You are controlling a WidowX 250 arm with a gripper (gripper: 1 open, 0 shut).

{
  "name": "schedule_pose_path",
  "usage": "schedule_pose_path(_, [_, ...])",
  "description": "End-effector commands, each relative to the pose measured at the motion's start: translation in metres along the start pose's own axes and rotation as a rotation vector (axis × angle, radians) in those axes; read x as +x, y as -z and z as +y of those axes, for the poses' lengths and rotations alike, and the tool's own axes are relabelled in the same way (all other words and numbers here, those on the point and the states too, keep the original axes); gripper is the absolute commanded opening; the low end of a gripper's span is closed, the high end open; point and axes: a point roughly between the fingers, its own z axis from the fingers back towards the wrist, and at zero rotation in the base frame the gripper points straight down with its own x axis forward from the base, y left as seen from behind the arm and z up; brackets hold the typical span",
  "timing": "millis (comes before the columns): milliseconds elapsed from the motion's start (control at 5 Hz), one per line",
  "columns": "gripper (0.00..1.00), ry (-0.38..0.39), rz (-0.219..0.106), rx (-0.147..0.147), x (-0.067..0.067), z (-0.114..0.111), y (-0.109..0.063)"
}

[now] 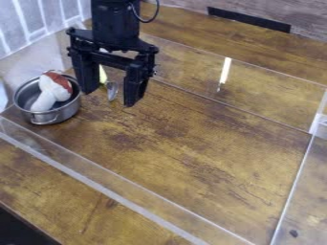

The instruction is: Move the green spoon to the right

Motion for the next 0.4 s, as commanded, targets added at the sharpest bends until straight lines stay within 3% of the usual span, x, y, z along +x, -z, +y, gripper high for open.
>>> schedule_pose_path(0, [1.0, -0.157, -0.077, 0.0, 0.012, 0.018, 0.005])
schedule_pose_path(200, [1.0, -0.378, -0.129, -0.012, 0.027, 0.036, 0.022])
